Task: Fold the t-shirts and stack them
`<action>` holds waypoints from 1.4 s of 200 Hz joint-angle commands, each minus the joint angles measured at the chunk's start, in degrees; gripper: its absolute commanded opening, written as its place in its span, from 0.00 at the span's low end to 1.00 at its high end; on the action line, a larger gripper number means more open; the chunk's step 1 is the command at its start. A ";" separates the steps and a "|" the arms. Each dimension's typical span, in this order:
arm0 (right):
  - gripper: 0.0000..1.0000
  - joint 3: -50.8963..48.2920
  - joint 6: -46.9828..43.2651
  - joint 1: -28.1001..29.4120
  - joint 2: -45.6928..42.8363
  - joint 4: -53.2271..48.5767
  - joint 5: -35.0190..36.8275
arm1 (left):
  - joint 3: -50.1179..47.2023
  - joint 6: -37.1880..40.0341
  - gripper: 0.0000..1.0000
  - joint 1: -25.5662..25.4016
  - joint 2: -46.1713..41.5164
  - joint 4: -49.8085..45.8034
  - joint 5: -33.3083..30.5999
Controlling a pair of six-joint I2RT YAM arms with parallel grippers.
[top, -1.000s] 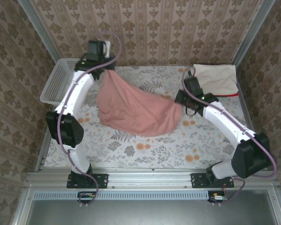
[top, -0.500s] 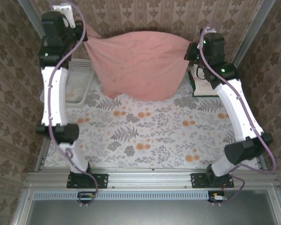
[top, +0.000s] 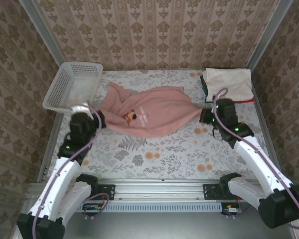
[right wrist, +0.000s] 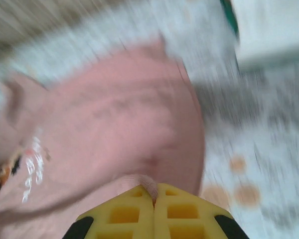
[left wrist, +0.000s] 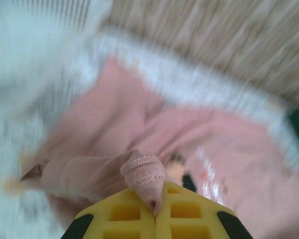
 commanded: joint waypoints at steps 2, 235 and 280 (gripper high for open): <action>0.16 -3.30 4.71 0.32 -2.53 -9.24 -1.87 | -5.64 -8.77 0.16 -3.73 -7.21 -5.19 -3.74; 0.52 42.09 0.78 4.82 61.98 -10.37 4.83 | 40.37 5.51 0.62 -4.76 74.44 6.64 12.31; 0.50 27.90 3.24 -1.17 53.06 -4.53 2.47 | 48.92 6.28 0.61 -8.29 78.52 3.01 16.62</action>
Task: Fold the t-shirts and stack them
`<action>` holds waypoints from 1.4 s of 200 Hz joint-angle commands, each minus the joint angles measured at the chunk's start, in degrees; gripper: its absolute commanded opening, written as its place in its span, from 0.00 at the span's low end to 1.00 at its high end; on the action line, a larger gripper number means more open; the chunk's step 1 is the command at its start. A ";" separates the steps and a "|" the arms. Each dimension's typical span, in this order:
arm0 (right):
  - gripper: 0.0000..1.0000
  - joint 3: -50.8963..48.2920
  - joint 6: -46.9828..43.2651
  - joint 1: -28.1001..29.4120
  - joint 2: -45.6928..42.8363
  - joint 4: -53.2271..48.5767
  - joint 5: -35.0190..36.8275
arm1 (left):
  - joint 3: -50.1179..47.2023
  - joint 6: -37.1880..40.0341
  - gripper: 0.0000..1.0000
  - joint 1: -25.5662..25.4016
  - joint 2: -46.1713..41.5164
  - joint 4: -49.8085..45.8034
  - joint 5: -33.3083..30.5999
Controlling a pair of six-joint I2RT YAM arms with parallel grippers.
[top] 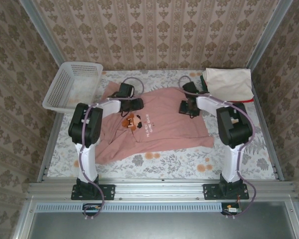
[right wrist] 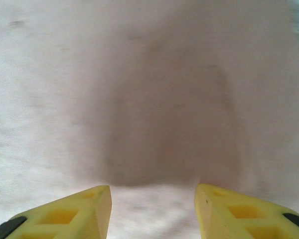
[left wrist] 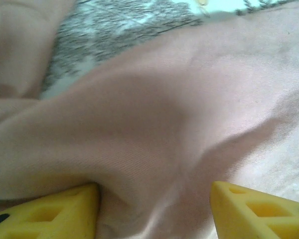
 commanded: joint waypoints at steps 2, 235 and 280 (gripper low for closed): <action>0.50 -5.70 2.35 -2.34 -3.28 0.15 -0.56 | 2.95 1.44 0.61 -2.00 0.41 -3.13 5.19; 0.65 -18.45 6.01 14.74 -17.71 2.97 2.98 | 70.72 1.86 0.50 11.99 42.41 -30.76 6.08; 0.66 -18.71 4.83 13.73 -18.91 2.27 3.34 | 67.44 2.05 0.49 12.70 36.38 -30.26 6.55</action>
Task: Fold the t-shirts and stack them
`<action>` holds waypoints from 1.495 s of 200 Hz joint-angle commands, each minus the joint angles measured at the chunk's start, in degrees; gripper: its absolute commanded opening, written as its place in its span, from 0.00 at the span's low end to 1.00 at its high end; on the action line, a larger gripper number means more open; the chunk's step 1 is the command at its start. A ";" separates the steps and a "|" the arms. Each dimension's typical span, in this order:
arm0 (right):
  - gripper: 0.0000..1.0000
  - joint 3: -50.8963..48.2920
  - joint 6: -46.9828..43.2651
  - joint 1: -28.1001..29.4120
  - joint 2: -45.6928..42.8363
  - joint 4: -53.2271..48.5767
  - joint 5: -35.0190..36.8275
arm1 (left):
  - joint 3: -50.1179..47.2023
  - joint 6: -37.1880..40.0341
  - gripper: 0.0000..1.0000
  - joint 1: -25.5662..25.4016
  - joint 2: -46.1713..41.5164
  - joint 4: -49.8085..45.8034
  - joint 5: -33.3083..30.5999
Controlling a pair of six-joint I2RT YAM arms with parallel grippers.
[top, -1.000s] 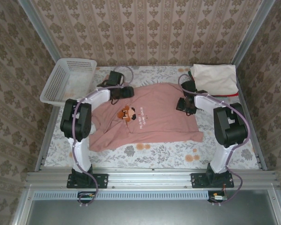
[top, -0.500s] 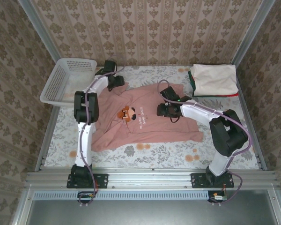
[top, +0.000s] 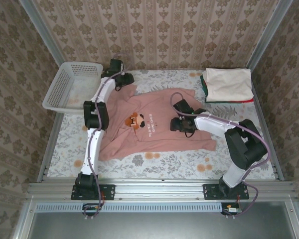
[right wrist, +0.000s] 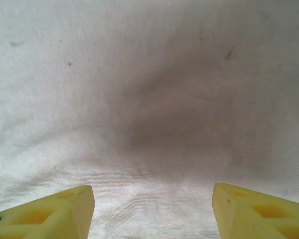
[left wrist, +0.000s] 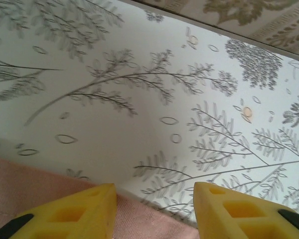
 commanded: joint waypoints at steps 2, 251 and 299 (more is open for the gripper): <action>0.66 -0.15 -0.13 -0.50 -1.55 -1.45 1.70 | -3.61 -0.09 0.49 0.40 -4.77 -3.83 0.10; 0.71 -8.82 2.93 -0.34 -7.46 2.62 -2.43 | -5.59 -0.49 0.49 -3.70 -0.35 -6.80 -0.68; 0.75 -11.29 3.16 -0.41 -13.48 -0.40 -0.57 | 3.67 -3.21 0.44 -2.92 4.41 -0.67 6.26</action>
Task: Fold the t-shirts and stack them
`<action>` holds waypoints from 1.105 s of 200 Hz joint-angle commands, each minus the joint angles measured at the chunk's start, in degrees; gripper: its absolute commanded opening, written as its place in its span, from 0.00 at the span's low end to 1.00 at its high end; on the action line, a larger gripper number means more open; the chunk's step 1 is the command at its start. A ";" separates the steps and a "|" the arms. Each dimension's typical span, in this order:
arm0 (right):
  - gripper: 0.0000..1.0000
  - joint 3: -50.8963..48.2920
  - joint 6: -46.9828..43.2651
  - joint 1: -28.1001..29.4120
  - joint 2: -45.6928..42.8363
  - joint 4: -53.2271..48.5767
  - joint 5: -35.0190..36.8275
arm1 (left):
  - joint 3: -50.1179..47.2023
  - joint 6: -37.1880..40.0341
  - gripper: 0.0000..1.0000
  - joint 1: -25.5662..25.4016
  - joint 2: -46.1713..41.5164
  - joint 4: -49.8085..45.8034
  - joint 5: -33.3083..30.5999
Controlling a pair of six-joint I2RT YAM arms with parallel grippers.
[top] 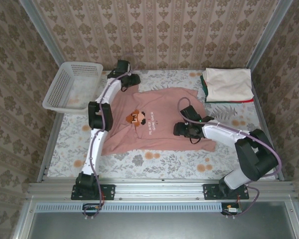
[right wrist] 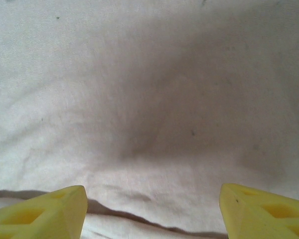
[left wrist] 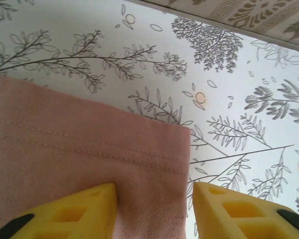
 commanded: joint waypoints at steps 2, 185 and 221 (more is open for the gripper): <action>0.75 -0.91 0.74 -0.08 -3.91 -3.50 1.48 | 1.24 -2.92 0.44 0.70 2.70 -0.62 6.37; 0.77 -5.14 2.51 -8.98 -10.64 -14.85 8.91 | -91.40 9.52 0.74 -7.49 -77.15 0.86 -9.62; 0.77 -5.68 2.32 -11.92 -11.67 -16.40 9.65 | -92.53 11.60 0.72 -8.68 -70.09 2.74 -9.40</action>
